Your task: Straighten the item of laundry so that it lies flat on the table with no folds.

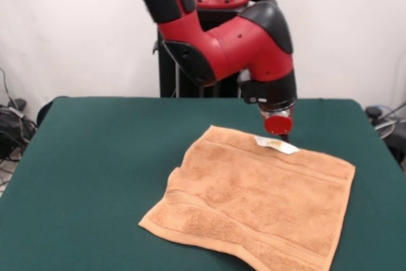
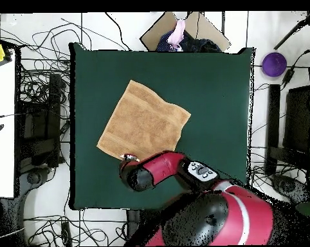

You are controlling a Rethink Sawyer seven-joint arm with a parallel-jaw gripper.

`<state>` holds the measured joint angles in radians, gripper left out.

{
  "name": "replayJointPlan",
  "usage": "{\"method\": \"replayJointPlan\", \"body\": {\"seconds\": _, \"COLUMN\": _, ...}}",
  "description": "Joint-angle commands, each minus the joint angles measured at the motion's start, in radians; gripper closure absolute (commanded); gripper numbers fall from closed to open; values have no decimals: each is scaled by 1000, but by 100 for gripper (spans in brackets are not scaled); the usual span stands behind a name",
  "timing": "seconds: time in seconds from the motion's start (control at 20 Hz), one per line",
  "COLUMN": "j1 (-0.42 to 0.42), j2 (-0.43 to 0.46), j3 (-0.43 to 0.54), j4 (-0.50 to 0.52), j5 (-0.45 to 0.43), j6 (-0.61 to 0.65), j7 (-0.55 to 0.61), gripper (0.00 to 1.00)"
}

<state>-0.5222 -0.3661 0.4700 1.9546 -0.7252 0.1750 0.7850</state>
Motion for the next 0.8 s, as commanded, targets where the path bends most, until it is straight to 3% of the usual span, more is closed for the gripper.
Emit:
{"method": "replayJointPlan", "body": {"seconds": 0.05, "j1": -101, "j2": 222, "j3": -52, "j4": -338, "j5": -76, "j6": 144, "j7": -56, "gripper": 100}}
{"method": "replayJointPlan", "body": {"seconds": 0.6, "j1": -159, "j2": 239, "j3": -20, "j4": -349, "j5": -105, "j6": 165, "j7": -66, "gripper": 100}}
{"method": "replayJointPlan", "body": {"seconds": 0.8, "j1": -127, "j2": 216, "j3": -57, "j4": -351, "j5": -98, "j6": 174, "j7": -18, "gripper": 100}}
